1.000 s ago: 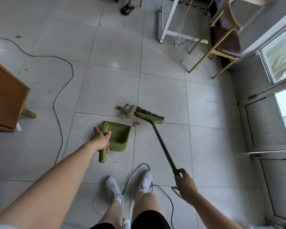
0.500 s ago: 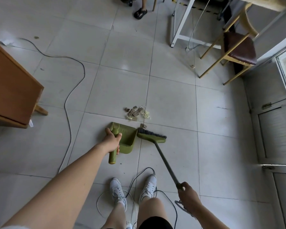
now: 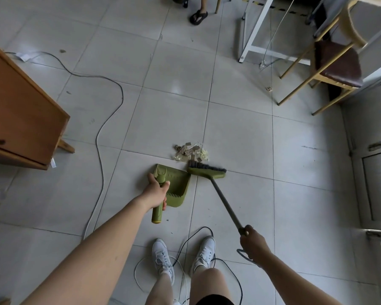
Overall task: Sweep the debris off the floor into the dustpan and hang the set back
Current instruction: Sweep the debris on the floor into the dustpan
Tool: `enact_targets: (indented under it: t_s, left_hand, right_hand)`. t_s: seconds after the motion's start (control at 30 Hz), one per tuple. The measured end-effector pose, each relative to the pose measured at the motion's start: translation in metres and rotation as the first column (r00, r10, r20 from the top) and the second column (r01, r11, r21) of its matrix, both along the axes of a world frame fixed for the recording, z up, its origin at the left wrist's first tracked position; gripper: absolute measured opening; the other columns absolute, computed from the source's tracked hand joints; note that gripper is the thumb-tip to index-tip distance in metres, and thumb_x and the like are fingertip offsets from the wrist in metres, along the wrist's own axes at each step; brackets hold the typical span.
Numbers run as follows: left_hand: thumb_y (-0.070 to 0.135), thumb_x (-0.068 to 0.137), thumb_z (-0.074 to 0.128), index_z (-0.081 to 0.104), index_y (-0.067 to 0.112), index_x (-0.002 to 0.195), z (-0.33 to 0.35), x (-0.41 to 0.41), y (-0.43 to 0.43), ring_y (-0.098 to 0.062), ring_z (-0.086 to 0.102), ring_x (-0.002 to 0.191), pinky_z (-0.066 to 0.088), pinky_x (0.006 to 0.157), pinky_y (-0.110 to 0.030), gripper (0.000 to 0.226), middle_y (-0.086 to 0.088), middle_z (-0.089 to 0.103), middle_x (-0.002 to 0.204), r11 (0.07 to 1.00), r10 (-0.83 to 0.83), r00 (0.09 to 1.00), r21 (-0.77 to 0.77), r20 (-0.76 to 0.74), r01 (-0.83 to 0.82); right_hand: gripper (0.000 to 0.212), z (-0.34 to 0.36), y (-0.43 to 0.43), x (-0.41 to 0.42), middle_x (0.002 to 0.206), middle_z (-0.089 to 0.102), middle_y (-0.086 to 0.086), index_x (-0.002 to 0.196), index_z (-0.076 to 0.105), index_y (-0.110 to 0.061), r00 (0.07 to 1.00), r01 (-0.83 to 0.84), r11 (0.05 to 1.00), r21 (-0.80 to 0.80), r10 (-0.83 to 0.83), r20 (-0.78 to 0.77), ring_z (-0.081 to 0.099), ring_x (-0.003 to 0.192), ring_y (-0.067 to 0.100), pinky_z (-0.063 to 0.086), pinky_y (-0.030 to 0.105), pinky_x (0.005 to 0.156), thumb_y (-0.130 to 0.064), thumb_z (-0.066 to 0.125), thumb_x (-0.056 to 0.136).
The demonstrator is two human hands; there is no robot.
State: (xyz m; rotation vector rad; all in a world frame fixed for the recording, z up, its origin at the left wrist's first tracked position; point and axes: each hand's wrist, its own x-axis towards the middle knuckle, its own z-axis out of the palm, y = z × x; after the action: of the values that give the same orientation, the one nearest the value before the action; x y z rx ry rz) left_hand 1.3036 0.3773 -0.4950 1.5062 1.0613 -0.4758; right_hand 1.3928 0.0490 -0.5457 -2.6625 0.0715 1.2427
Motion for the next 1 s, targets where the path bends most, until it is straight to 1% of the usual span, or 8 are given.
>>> enact_targets:
  t_s: [0.2,0.3,0.47,0.53,0.6,0.73,0.87,1.0]
  left_hand:
    - [0.033,0.102,0.039,0.022,0.016,0.112,-0.002,0.004,-0.002,-0.016,0.052,0.039,0.050,0.048,-0.028,0.026,-0.008,0.052,0.066,1.000,-0.013,1.000,0.014,0.013,0.013]
    - [0.034,0.103,0.038,0.022,0.016,0.112,0.000,0.003,-0.001,-0.017,0.053,0.041,0.049,0.048,-0.027,0.025,-0.009,0.053,0.067,1.000,-0.018,1.000,0.021,0.010,0.018]
    - [0.034,0.103,0.036,0.023,0.014,0.116,0.002,-0.006,0.001,-0.017,0.053,0.045,0.046,0.038,-0.019,0.027,-0.010,0.054,0.068,0.999,-0.032,0.999,0.043,-0.015,0.033]
    - [0.033,0.104,0.037,0.023,0.014,0.116,0.002,-0.009,0.003,-0.017,0.052,0.045,0.045,0.033,-0.014,0.027,-0.011,0.053,0.068,0.999,-0.019,1.000,0.047,-0.004,0.019]
    - [0.032,0.104,0.037,0.023,0.014,0.115,0.002,-0.011,0.004,-0.016,0.052,0.044,0.044,0.032,-0.012,0.026,-0.011,0.053,0.068,0.999,-0.015,1.000,0.049,0.008,0.014]
    - [0.033,0.103,0.037,0.022,0.014,0.112,0.001,-0.008,0.001,-0.014,0.051,0.039,0.046,0.036,-0.018,0.025,-0.009,0.052,0.068,0.999,-0.015,1.000,0.044,0.009,0.015]
    - [0.031,0.103,0.037,0.021,0.013,0.108,0.000,-0.002,0.004,-0.013,0.051,0.034,0.047,0.037,-0.019,0.024,-0.008,0.051,0.064,0.999,-0.015,1.000,0.046,0.018,0.014]
    - [0.031,0.103,0.039,0.021,0.014,0.108,-0.001,-0.002,0.003,-0.017,0.053,0.039,0.047,0.040,-0.024,0.025,-0.007,0.052,0.062,0.999,-0.009,1.000,0.036,0.023,0.008]
  right_hand:
    - [0.021,-0.009,0.016,0.001,0.084,0.062,0.009,0.099,0.053,-0.019,1.000,0.003,1.000,0.026,-0.003,0.002,0.063,0.078,0.031,0.058,0.040,0.068,-0.017,0.038,0.084]
    - [0.023,-0.004,0.024,0.001,0.090,0.065,0.013,0.105,0.054,-0.015,0.999,0.045,0.998,0.047,-0.045,-0.014,0.065,0.078,0.032,0.056,0.036,0.062,-0.014,0.039,0.087]
    - [0.023,0.028,0.001,-0.005,0.072,0.064,0.008,0.109,0.055,-0.023,0.987,0.160,0.985,0.067,-0.158,-0.029,0.056,0.046,0.019,0.036,0.018,0.040,-0.020,0.042,0.090]
    - [0.021,0.043,-0.012,-0.007,0.065,0.062,0.011,0.106,0.055,-0.023,0.965,0.257,0.962,0.093,-0.251,-0.075,0.045,0.034,0.019,0.035,0.018,0.038,-0.021,0.042,0.090]
    - [0.018,0.049,-0.013,-0.001,0.063,0.056,0.015,0.106,0.054,-0.017,0.932,0.354,0.926,0.127,-0.340,-0.123,0.041,0.035,0.019,0.038,0.021,0.040,-0.021,0.044,0.092]
    - [0.024,0.029,0.037,0.035,0.065,0.050,0.018,0.107,0.044,0.002,0.885,0.462,0.870,0.170,-0.441,-0.148,0.042,0.040,0.019,0.040,0.024,0.040,-0.020,0.038,0.098]
    - [0.026,0.006,0.107,0.069,0.064,0.046,0.017,0.114,0.045,0.002,0.859,0.510,0.837,0.200,-0.484,-0.165,0.042,0.044,0.020,0.039,0.024,0.039,-0.010,0.032,0.095]
    - [0.024,0.011,0.153,0.084,0.057,0.045,0.014,0.099,0.050,0.004,0.819,0.566,0.802,0.189,-0.521,-0.241,0.039,0.042,0.019,0.037,0.019,0.037,-0.006,0.030,0.093]
